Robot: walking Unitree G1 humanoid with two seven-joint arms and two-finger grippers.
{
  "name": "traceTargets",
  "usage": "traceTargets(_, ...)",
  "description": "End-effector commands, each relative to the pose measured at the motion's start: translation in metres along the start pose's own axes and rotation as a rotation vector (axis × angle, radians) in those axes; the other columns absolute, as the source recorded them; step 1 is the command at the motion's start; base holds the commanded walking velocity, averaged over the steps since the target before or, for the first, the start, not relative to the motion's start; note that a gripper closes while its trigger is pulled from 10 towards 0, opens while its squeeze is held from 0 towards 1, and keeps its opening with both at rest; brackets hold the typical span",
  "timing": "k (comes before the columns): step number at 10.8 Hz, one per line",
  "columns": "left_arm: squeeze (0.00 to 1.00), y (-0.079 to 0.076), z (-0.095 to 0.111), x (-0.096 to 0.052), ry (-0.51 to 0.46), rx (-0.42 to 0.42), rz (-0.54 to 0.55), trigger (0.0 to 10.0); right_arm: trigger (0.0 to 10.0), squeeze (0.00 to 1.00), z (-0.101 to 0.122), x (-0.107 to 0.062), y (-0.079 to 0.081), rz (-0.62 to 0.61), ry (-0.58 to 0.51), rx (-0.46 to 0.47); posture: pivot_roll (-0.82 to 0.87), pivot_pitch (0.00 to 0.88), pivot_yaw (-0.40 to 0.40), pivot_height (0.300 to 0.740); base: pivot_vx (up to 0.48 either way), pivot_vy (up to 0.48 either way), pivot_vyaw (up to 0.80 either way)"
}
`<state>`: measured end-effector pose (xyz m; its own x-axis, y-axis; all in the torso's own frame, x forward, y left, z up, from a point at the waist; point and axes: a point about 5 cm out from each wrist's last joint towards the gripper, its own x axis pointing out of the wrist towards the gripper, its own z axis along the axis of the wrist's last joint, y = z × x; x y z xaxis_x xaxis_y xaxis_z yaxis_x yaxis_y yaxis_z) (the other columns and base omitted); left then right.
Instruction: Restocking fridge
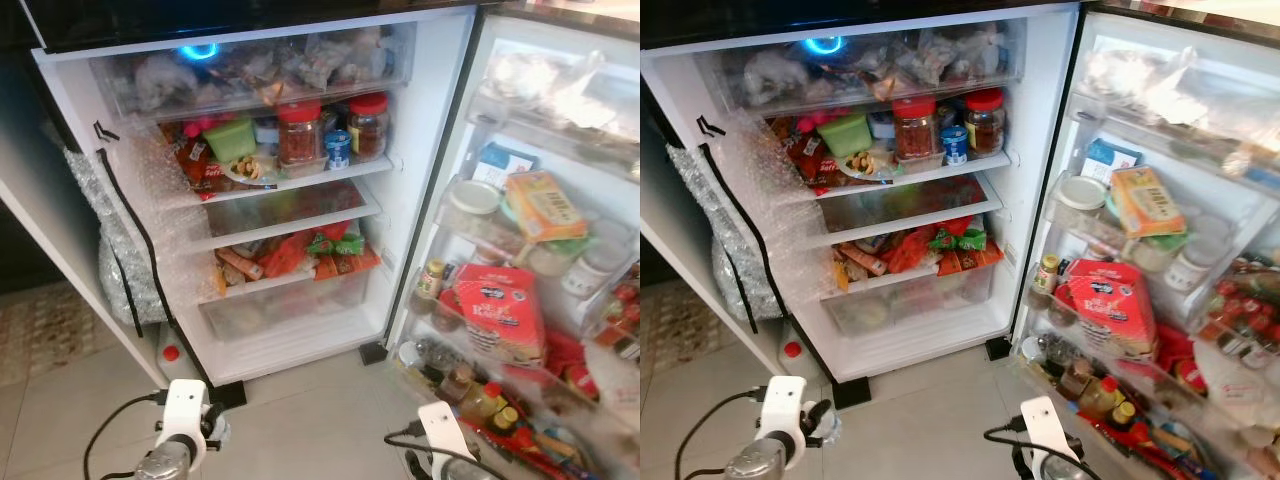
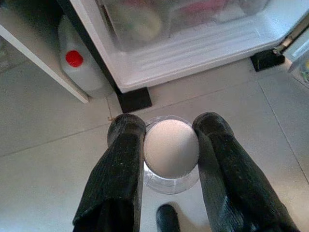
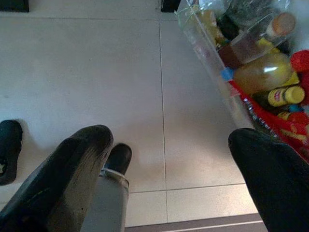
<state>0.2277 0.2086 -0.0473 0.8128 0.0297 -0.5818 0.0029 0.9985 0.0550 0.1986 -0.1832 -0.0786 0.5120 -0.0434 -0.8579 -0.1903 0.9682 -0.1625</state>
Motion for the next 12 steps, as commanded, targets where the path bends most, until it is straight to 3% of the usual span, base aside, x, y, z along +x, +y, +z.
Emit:
traceTargets(1, 0.0, 0.007, 0.002, -0.001, -0.013, -0.012, 0.012, 10.0, 10.0, 0.0, 0.002, 0.0, 0.002, 0.006, 0.004, 0.007, 0.04, 0.0, 0.027, 0.74, 0.315, 0.0, 0.0)
traceTargets(6, 0.0, 0.012, -0.007, -0.005, 0.011, -0.003, 0.017, 10.0, 10.0, 0.0, 0.006, 0.001, 0.002, 0.006, 0.009, 0.019, 0.03, 0.0, 0.038, 0.74, 0.326, 0.0, 0.0)
traceTargets(12, 0.0, 0.02, -0.018, -0.011, 0.04, -0.031, 0.045, 10.0, 10.0, 0.0, 0.02, 0.001, -0.002, 0.02, -0.004, -0.051, 0.05, 0.0, 0.002, 0.74, 0.329, 0.0, 0.0)
